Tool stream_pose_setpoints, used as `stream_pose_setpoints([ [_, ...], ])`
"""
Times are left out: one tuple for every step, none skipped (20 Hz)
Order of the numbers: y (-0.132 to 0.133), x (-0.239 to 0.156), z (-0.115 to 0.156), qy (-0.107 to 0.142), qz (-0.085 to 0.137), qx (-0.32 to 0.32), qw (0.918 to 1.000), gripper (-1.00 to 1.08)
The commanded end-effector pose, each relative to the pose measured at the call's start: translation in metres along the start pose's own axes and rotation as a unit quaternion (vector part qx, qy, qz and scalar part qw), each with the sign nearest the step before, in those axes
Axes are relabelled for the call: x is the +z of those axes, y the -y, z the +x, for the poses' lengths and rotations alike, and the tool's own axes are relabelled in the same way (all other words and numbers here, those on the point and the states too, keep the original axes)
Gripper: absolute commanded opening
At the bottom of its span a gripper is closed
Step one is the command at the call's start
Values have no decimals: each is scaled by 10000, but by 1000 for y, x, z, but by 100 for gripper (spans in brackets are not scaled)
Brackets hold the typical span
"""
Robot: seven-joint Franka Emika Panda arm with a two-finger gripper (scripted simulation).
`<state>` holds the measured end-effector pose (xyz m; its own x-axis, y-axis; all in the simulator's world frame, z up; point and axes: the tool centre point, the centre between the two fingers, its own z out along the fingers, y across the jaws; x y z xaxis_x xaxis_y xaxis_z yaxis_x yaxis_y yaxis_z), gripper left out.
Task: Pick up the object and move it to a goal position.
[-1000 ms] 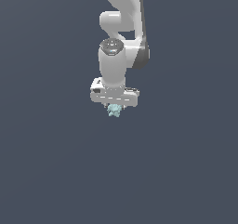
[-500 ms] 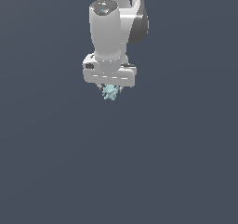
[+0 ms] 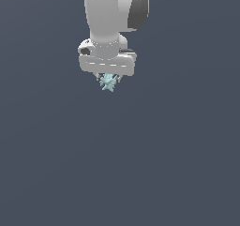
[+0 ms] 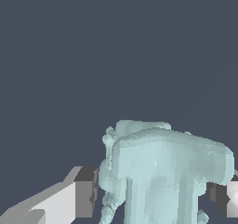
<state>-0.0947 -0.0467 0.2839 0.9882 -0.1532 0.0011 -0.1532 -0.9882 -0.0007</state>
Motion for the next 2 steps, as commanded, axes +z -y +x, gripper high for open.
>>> stream_pose_setpoints([
  [-1, -4, -1, 6, -1, -2, 10000, -100],
  [-1, -4, -2, 6, -1, -2, 10000, -100],
])
